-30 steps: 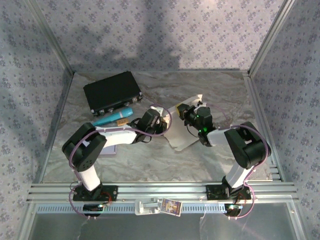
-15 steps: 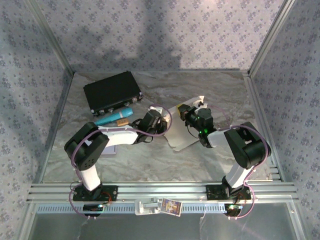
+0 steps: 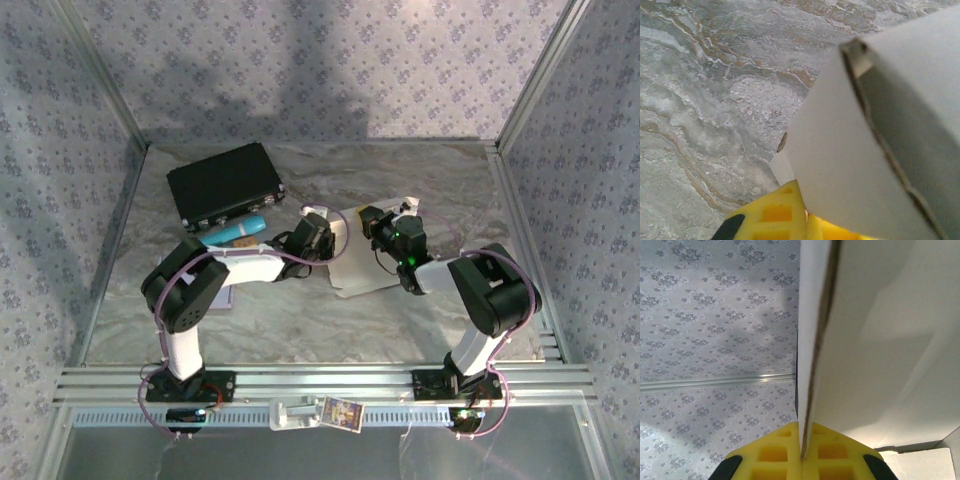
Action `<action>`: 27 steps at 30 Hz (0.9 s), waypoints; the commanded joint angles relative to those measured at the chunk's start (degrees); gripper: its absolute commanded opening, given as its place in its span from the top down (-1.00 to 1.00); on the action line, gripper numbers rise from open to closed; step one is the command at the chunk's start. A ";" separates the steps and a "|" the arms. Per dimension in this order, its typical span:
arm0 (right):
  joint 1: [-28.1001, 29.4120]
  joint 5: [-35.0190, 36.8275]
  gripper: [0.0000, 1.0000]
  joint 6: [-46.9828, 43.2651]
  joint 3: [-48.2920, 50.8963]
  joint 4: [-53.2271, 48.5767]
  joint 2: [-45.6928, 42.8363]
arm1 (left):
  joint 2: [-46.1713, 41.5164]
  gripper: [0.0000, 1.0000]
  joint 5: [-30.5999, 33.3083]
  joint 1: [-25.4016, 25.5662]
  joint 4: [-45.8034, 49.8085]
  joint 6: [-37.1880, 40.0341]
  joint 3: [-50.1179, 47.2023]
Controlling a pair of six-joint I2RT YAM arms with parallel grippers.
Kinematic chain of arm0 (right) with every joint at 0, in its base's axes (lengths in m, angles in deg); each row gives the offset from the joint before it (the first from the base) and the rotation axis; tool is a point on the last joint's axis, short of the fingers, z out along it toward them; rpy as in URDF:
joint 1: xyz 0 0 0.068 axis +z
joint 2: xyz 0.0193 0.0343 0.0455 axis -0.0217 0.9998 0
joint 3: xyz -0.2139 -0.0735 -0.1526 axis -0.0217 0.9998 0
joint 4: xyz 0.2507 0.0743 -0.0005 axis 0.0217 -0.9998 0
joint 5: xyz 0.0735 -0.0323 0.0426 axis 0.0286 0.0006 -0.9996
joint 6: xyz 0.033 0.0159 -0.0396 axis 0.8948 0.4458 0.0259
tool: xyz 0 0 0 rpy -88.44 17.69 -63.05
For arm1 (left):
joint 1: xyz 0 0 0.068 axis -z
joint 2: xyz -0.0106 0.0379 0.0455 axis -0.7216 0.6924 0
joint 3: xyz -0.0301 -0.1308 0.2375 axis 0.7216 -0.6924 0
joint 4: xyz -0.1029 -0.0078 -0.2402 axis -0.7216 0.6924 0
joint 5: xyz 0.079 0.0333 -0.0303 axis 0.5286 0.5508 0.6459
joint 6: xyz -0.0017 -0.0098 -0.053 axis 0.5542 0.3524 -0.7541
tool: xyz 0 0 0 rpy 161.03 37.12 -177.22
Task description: Fold the paper box
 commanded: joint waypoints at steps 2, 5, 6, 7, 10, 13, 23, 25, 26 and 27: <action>1.50 -5.62 1.00 0.35 0.41 -7.15 2.26 | 2.69 0.95 0.73 0.92 -0.41 -0.11 2.99; 1.31 -5.74 1.00 0.62 0.39 -7.18 2.28 | 3.57 0.89 1.45 1.03 -0.30 0.08 3.63; 1.24 -5.86 1.00 0.66 0.39 -7.18 2.32 | 3.87 0.87 1.84 1.02 -0.34 0.26 3.95; 1.24 -6.01 1.00 0.78 0.40 -7.10 2.34 | 4.18 0.85 2.16 1.00 -0.11 0.50 4.26; 1.00 -6.01 1.00 1.13 0.65 -6.93 2.39 | 5.15 0.75 3.23 0.83 0.65 0.96 5.74; 0.70 -6.09 1.00 1.33 0.63 -6.86 2.48 | 6.12 0.64 3.70 0.50 1.46 0.96 6.97; 0.37 -6.18 1.00 1.85 -0.11 -7.21 2.67 | 7.53 0.84 4.29 -0.38 2.17 1.01 8.67; 0.27 -6.11 1.00 1.90 -0.11 -7.24 2.66 | 7.66 0.97 4.37 -0.42 1.94 1.03 8.73; 0.21 -6.20 1.00 1.96 -0.18 -7.25 2.66 | 7.73 1.00 4.55 -0.46 2.14 0.96 8.92; 0.09 -6.35 1.00 2.03 -0.33 -7.21 2.66 | 7.89 1.00 4.70 -0.38 2.42 0.88 9.24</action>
